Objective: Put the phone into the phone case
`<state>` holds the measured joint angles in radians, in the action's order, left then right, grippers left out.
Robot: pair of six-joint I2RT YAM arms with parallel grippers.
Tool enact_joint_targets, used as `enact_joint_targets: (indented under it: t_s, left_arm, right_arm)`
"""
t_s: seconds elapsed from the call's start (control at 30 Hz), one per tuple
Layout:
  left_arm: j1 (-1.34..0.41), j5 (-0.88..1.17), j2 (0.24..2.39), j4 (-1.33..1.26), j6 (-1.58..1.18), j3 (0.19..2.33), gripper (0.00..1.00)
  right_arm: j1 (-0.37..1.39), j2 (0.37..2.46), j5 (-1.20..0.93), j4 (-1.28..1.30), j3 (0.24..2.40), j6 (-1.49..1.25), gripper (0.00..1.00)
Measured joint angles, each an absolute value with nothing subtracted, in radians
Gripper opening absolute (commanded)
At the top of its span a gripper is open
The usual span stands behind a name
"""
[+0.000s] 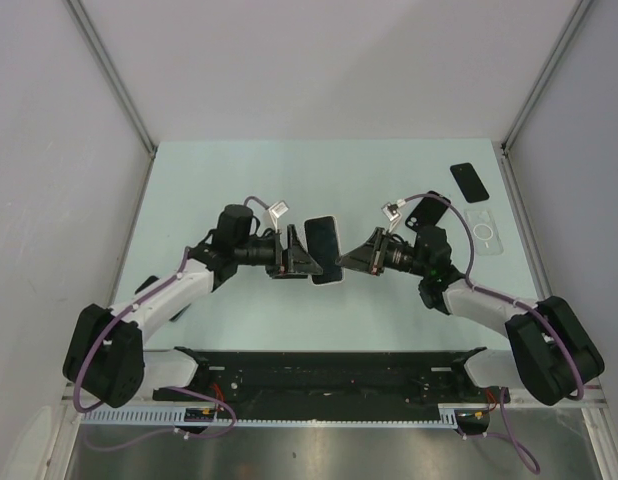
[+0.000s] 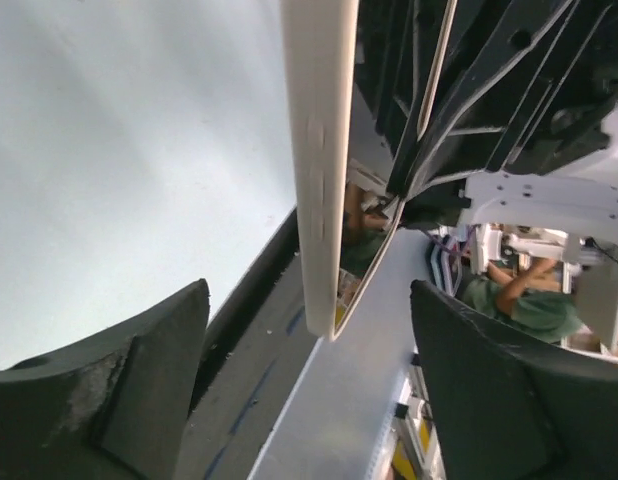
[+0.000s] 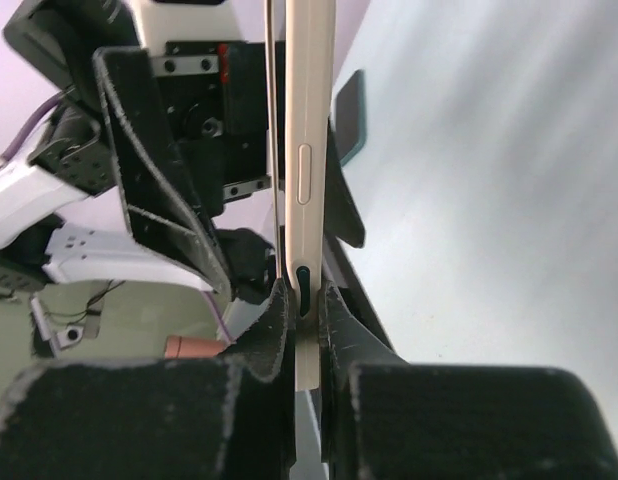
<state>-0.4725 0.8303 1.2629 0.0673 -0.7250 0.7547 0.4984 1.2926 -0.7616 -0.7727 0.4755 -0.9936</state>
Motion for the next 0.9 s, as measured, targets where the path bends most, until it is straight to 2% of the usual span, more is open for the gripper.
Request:
enact_joint_targets:
  t_s: [0.23,0.57,0.73,0.9]
  left_arm:
    - [-0.390,0.685,1.231,0.241,-0.641,0.776,0.98]
    - [-0.327,0.305,1.089,0.518,-0.474,0.814,0.98]
    - [-0.304,0.229,1.077,0.574,-0.437,0.814,0.97]
    - [-0.295,0.160,1.078,0.599,-0.433,0.814,0.97]
  right_arm:
    - [0.431,1.335,-0.720,-0.583,0.548,-0.887,0.00]
    - [0.389,1.632,-0.648,-0.428,0.715,-0.775,0.00]
    - [0.371,1.744,-0.619,-0.411,0.771,-0.765,0.00]
    - [0.344,1.814,-0.586,-0.412,0.790,-0.770,0.08]
